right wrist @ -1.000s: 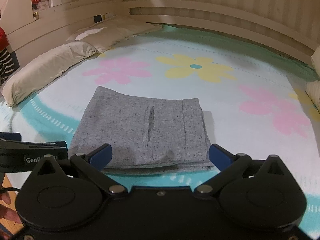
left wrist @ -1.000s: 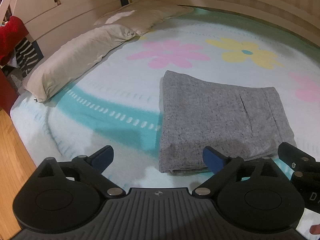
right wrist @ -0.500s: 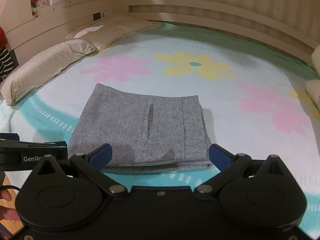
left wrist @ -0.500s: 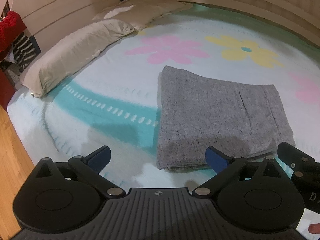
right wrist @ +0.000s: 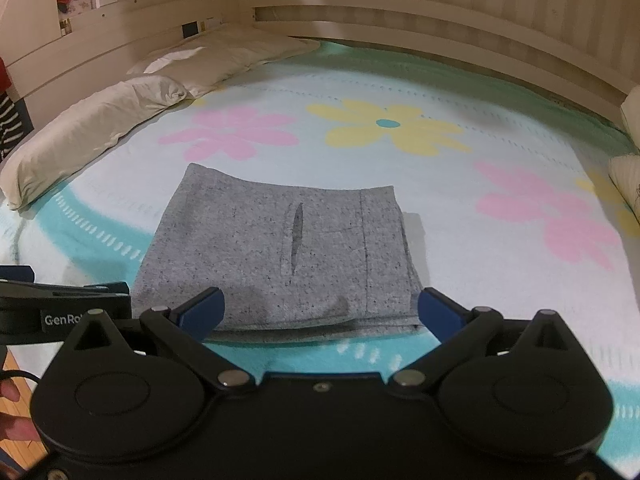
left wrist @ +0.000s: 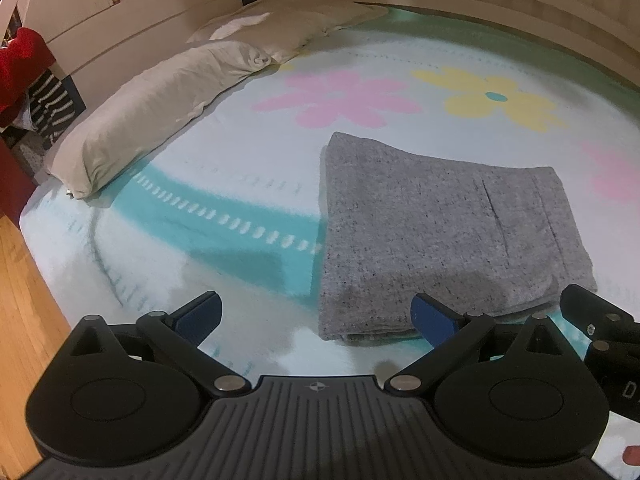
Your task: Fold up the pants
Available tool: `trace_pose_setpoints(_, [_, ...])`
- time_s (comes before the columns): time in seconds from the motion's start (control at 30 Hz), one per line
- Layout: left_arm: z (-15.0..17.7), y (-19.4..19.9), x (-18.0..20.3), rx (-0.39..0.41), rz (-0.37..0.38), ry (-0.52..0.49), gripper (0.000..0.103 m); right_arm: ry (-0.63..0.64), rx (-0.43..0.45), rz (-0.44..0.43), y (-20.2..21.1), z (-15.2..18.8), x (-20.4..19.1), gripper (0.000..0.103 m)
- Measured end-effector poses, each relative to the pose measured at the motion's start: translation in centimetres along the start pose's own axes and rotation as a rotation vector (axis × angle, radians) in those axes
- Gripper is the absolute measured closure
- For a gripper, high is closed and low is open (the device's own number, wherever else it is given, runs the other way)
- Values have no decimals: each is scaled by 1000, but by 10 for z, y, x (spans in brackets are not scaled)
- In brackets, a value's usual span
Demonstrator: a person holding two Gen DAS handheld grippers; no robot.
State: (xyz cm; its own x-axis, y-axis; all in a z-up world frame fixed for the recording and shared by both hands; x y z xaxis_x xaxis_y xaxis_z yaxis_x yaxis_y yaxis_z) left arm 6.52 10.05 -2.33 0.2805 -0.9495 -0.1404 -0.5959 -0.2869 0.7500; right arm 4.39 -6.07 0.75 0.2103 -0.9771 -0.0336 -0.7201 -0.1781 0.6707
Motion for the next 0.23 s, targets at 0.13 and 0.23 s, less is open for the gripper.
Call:
trace_pose_setpoints(0.13, [-1, 0, 0, 1, -1, -5, 1, 2, -4, 3, -1, 0, 0, 0])
trace_pose_setpoints(0.23, [-1, 0, -1, 2, -6, -7, 1, 0, -6, 7, -2, 0, 1, 0])
Point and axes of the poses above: each gripper's, at about its wrist camera, not at the fingertips, and y roughly against the way its jaws point, x to its right, z to its underside, the point moved 5 cm from there along -y, roughly the way its jaws point, and after that the axes turned 2 degrees about x, right-handed, at the moved point
